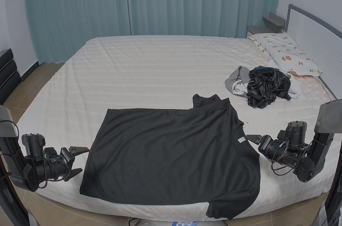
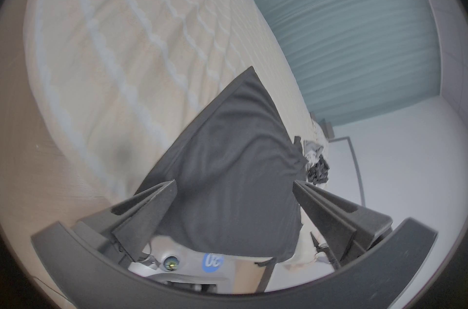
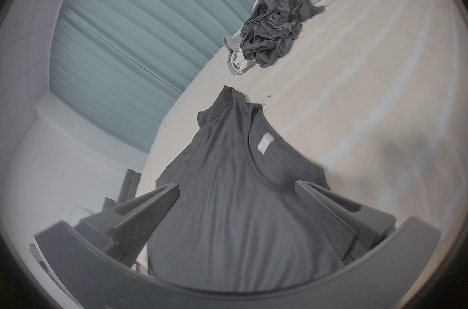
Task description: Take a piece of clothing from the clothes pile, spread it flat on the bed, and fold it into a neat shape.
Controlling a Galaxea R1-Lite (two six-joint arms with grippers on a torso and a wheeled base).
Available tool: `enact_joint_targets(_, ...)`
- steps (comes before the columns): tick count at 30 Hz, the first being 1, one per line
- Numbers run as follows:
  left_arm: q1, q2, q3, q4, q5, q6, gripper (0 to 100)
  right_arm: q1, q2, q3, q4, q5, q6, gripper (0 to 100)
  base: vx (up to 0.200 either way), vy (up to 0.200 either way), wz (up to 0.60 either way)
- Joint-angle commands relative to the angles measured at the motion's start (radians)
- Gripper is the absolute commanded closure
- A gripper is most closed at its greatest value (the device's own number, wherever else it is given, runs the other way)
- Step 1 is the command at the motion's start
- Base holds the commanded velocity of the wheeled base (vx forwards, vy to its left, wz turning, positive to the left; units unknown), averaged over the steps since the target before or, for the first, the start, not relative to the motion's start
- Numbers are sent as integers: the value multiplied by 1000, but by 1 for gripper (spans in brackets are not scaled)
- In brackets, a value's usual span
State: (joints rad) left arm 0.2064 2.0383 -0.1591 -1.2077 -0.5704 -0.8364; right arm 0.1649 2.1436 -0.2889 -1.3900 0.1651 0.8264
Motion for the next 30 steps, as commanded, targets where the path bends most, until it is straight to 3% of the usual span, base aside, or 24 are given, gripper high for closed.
enact_joint_targets(1, -2, -3, 56, -9, 4, 85, 0, 7, 2, 102, -69, 16, 54, 0, -200, 0, 0)
enact_joint_targets(11, -2, 66, 93, -10, 53, 260, 0, 8, 101, 171, -173, 16, 65, 0, -40, 0, 0)
enact_joint_targets(20, -105, 169, 66, -35, 210, 257, 0, 8, 98, 180, -175, 14, 65, 0, 0, 0, 0)
enact_joint_targets(24, -156, 214, 35, -43, 319, 255, 0, 8, 98, 185, -175, 13, 63, 0, 0, 0, 0)
enact_joint_targets(30, -162, 227, -26, -43, 331, 261, 0, 10, 88, 188, -175, 13, 62, 0, 0, 0, 0)
